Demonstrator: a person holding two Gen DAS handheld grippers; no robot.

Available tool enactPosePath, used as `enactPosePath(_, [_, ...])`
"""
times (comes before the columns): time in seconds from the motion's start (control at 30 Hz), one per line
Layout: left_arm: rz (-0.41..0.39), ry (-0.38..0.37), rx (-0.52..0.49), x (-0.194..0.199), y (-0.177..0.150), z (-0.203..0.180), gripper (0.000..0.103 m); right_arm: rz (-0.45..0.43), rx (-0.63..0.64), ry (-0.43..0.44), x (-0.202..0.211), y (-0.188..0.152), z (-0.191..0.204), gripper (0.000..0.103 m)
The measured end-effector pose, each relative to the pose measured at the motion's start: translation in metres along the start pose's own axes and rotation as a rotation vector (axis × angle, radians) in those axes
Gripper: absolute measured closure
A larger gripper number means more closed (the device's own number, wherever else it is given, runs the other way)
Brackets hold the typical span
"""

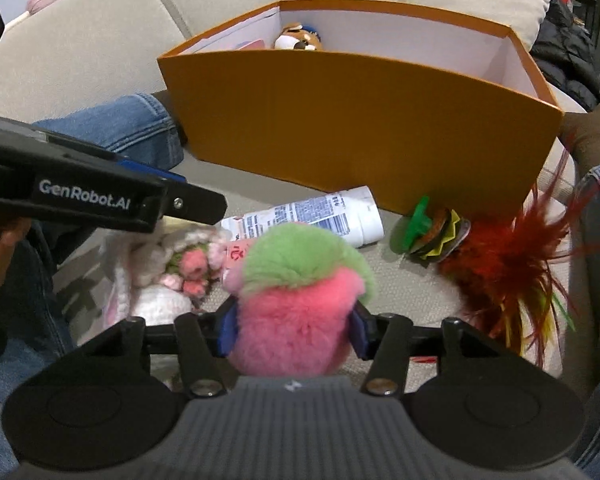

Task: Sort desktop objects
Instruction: 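Lift the crocheted doll and pink pompom and carry them over the shoebox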

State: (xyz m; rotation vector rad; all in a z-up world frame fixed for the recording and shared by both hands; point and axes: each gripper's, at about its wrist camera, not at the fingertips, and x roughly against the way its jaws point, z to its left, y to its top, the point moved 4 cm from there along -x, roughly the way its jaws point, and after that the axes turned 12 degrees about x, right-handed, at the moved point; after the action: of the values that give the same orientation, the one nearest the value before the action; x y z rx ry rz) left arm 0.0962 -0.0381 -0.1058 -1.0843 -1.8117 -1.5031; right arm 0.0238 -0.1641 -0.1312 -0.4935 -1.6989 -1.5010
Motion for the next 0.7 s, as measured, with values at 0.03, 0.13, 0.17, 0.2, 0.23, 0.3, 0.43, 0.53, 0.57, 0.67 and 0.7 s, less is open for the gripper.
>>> enactPosePath(0.03, [-0.009, -0.006, 0.015, 0.003, 0.000, 0.001, 0.046, -0.003, -0.002, 0.002, 0.000, 0.000, 0.000, 0.048])
enactPosePath(0.13, [-0.051, -0.012, 0.055, 0.020, -0.001, 0.005, 0.033, -0.010, 0.000, 0.003, -0.002, 0.001, 0.001, 0.048])
enactPosePath(0.17, [-0.062, -0.005, 0.069, 0.027, -0.002, 0.006, 0.031, -0.014, 0.002, 0.001, 0.001, 0.000, 0.001, 0.047])
enactPosePath(0.2, [-0.065, 0.004, 0.085, 0.033, -0.002, 0.008, 0.029, -0.018, 0.003, -0.001, 0.001, 0.001, 0.001, 0.047])
enactPosePath(0.23, [-0.058, 0.022, 0.110, 0.039, -0.002, 0.012, 0.029, -0.022, 0.002, -0.003, 0.002, 0.001, 0.001, 0.046])
enactPosePath(0.3, [-0.053, 0.048, 0.158, 0.050, -0.005, 0.018, 0.028, -0.023, -0.004, -0.004, 0.003, 0.001, 0.000, 0.045])
enactPosePath(0.43, [-0.037, 0.072, 0.240, 0.064, -0.013, 0.032, 0.021, -0.033, -0.008, -0.007, 0.005, 0.001, 0.000, 0.045])
enactPosePath(0.53, [0.009, 0.075, 0.276, 0.062, -0.021, 0.038, 0.021, -0.039, -0.014, -0.004, 0.007, 0.000, -0.001, 0.044])
enactPosePath(0.57, [0.021, 0.076, 0.282, 0.060, -0.024, 0.039, 0.021, -0.042, -0.017, -0.004, 0.008, 0.000, -0.001, 0.044])
enactPosePath(0.67, [0.053, 0.074, 0.305, 0.052, -0.030, 0.040, 0.021, -0.052, -0.026, 0.000, 0.009, 0.000, -0.003, 0.043])
enactPosePath(0.7, [0.058, 0.055, 0.324, 0.049, -0.031, 0.040, 0.021, -0.054, -0.029, 0.002, 0.010, 0.000, -0.003, 0.043])
